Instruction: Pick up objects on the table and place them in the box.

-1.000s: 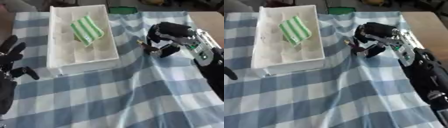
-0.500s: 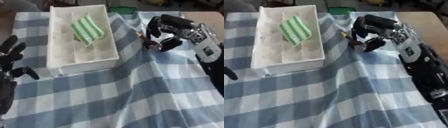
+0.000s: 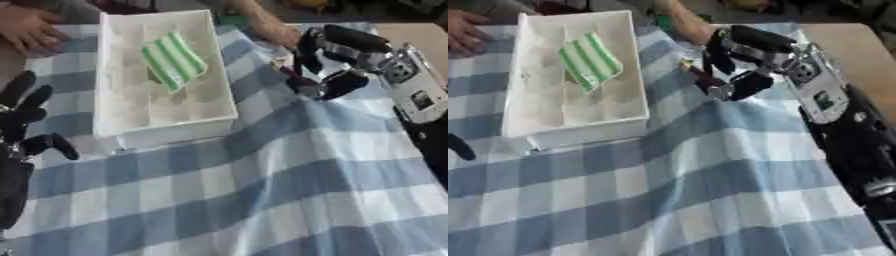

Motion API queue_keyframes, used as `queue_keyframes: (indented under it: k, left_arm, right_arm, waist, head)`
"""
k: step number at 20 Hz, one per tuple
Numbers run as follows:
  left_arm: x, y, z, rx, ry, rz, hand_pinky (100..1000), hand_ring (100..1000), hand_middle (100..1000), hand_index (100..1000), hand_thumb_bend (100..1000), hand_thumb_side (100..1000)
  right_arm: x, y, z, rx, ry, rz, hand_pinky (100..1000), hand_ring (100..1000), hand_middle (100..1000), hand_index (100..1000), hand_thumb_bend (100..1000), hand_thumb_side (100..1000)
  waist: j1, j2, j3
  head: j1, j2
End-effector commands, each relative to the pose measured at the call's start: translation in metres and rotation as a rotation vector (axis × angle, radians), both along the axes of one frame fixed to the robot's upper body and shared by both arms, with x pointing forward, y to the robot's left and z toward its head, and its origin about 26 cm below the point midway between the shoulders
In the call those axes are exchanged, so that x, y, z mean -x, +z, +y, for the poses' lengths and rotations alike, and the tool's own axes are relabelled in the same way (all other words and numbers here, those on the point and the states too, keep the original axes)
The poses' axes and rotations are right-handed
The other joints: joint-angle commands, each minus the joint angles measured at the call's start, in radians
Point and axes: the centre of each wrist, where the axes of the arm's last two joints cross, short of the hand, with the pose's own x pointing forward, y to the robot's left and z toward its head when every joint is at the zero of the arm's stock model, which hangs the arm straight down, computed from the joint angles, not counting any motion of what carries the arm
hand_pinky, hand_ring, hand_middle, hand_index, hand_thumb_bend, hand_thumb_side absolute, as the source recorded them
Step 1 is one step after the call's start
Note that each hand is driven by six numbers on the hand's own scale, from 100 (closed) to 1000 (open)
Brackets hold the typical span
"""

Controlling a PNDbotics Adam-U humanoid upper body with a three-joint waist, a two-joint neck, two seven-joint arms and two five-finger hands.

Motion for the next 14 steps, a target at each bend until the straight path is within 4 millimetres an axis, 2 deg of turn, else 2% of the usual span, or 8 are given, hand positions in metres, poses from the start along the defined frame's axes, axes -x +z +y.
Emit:
queue_keyframes:
  k: [1,14]
  left_arm:
    - [0.0018,0.0067,0.0009,-0.007,-0.006,-0.026,467,1000,1000,790,188,752]
    - [0.0018,0.0067,0.0009,-0.008,-0.005,-0.025,467,1000,1000,790,188,752]
  right_arm:
    - [0.0050,0.0205,-0.0080,0.176,0.105,-0.046,252,301,260,494,100,156]
    - [0.0031,0.0219,-0.0063,0.173,0.106,-0.046,251,301,259,488,100,156]
  waist:
    - [0.002,-0.025,-0.002]
    - [0.000,-0.024,0.002]
  head:
    - [-0.001,0.001]
    - [-0.004,0.000]
